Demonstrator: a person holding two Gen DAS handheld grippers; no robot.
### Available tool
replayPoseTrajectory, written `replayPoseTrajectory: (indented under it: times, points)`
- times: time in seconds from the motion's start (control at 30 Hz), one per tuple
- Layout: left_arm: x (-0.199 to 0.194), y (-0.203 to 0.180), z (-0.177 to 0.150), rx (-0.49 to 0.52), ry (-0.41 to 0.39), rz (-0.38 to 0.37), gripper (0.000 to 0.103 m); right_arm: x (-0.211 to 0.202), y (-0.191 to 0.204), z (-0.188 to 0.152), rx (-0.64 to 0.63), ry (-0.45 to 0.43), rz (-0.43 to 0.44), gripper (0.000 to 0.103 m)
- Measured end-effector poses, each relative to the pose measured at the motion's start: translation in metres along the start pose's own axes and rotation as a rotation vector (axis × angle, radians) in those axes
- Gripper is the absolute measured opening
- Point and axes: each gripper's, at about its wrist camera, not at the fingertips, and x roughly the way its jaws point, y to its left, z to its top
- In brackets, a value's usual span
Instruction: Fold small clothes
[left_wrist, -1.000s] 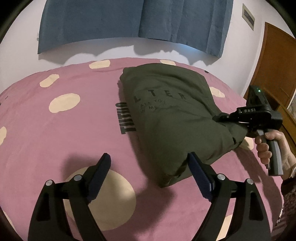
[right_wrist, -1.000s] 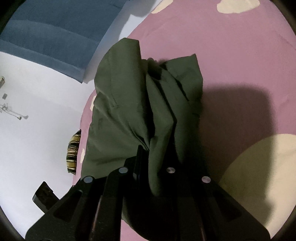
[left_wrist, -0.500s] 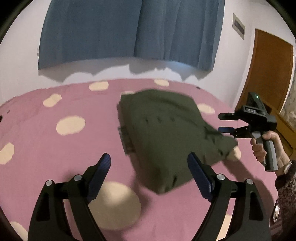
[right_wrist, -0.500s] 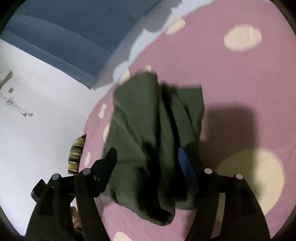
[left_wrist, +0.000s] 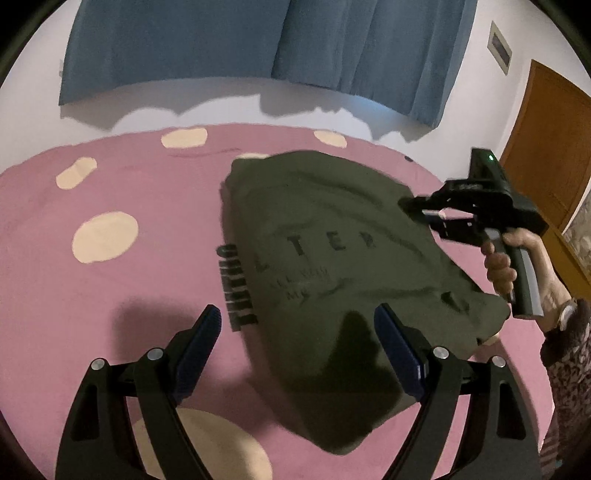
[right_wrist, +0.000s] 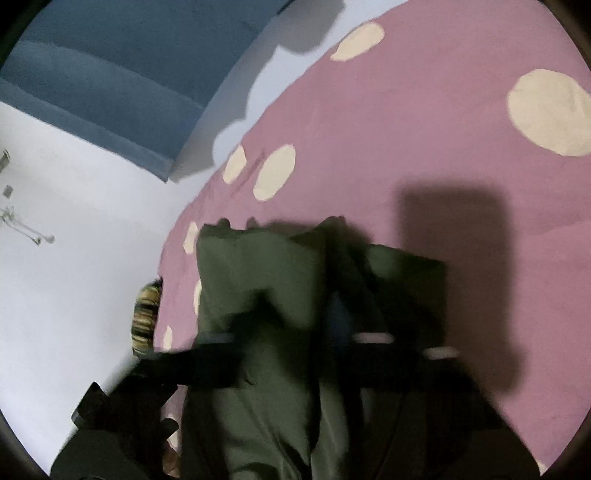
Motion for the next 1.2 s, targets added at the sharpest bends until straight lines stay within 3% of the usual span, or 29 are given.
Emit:
replayPoseTrajectory:
  times: [0.13, 0.37, 0.67, 0.73, 0.87, 0.97, 1.2]
  points:
    - [0.013, 0.000, -0.005, -0.028, 0.031, -0.019, 0.084, 0.008, -0.006, 0.006, 0.000, 0.000, -0.052, 0.006]
    - [0.022, -0.002, -0.004, -0.039, 0.050, -0.040, 0.085, 0.022, -0.038, 0.007, 0.092, -0.002, -0.088, 0.004]
    - [0.025, 0.000, -0.003, -0.052, 0.057, -0.039, 0.086, 0.022, -0.049, 0.006, 0.130, -0.007, -0.056, 0.007]
    - [0.025, 0.000, -0.003, -0.052, 0.054, -0.034, 0.087, 0.017, -0.047, 0.004, 0.128, -0.013, -0.051, 0.012]
    - [0.026, 0.002, -0.003, -0.064, 0.058, -0.039, 0.087, -0.011, -0.043, -0.013, 0.134, -0.050, -0.018, 0.044]
    - [0.027, 0.002, -0.003, -0.075, 0.062, -0.046, 0.087, -0.036, -0.035, -0.036, 0.106, -0.075, 0.000, 0.053]
    - [0.028, 0.002, -0.002, -0.077, 0.063, -0.041, 0.087, -0.069, -0.018, -0.105, 0.072, -0.065, 0.007, 0.060]
